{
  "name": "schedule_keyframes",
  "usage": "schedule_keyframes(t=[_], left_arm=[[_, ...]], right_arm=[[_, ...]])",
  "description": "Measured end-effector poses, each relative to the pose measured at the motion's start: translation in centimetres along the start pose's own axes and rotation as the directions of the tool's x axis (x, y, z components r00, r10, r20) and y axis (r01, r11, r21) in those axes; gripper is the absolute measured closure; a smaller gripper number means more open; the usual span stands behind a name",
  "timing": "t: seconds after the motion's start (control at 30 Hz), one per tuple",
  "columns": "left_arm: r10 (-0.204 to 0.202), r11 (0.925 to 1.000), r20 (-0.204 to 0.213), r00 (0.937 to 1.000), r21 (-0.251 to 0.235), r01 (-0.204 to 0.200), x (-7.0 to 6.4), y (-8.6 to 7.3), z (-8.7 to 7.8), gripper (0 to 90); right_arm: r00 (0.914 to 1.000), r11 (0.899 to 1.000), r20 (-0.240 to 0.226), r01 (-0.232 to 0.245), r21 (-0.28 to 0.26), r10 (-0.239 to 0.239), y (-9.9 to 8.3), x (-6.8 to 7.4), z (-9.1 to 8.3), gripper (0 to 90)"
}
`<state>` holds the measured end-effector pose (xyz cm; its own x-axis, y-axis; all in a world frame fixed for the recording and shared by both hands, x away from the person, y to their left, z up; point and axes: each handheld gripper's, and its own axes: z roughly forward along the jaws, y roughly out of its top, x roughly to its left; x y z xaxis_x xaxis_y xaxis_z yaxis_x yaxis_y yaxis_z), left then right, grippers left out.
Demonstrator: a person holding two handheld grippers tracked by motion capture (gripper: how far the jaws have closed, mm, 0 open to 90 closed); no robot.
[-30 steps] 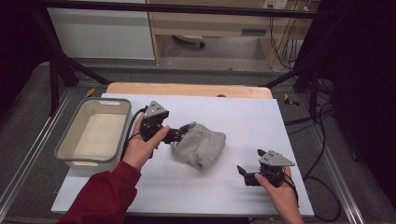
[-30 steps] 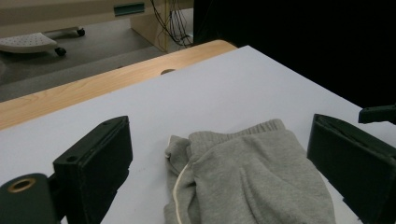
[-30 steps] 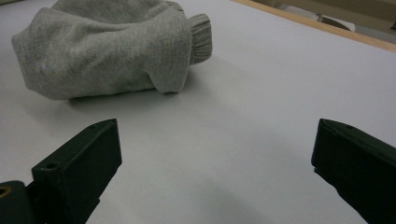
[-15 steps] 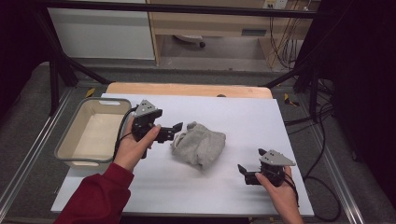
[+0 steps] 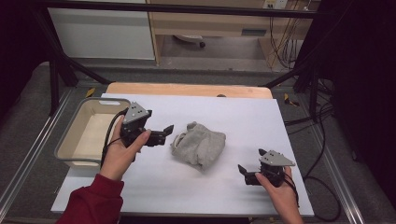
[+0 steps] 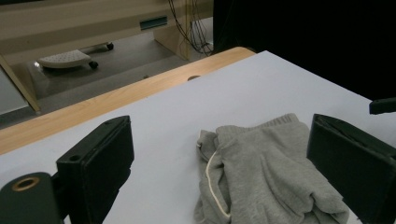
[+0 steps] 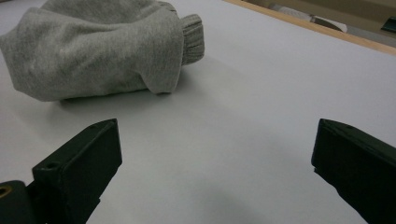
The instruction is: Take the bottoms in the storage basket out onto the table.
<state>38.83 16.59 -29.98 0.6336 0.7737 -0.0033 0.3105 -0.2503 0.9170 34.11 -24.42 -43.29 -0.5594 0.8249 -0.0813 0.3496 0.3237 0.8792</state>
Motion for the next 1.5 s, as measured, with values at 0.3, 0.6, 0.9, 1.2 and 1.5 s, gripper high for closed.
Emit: schedule_keyframes(t=[0.3,0.6,0.9,1.2,1.5], left_arm=[[0.022,0.9995,-0.02,0.9996,0.021,-0.022,0.2,-1.1,-0.6,6.5],[-0.022,0.9997,-0.053,0.9983,-0.015,0.022,1.7,-1.7,-2.6,6.5],[-0.047,0.9987,-0.09,0.9948,-0.024,0.045,2.9,-2.4,-4.1,6.4],[-0.07,0.9975,-0.098,0.9927,-0.019,0.069,3.8,-3.3,-4.6,6.3],[-0.091,0.9955,-0.078,0.9928,-0.035,0.088,3.9,-3.2,-5.7,5.9]], right_arm=[[0.9999,1.0,0.01,0.01,-0.008,-0.01,0.0,0.1,0.0,2.0],[1.0,1.0,-0.001,0.006,-0.015,-0.006,0.0,0.0,0.0,2.0],[0.9999,1.0,-0.016,-0.005,-0.007,0.005,0.0,0.0,-0.1,1.9],[0.9999,1.0,-0.015,-0.006,-0.014,0.006,0.1,0.0,-0.1,1.8],[0.9999,1.0,-0.015,-0.001,-0.011,0.001,0.0,0.0,-0.1,1.8]])
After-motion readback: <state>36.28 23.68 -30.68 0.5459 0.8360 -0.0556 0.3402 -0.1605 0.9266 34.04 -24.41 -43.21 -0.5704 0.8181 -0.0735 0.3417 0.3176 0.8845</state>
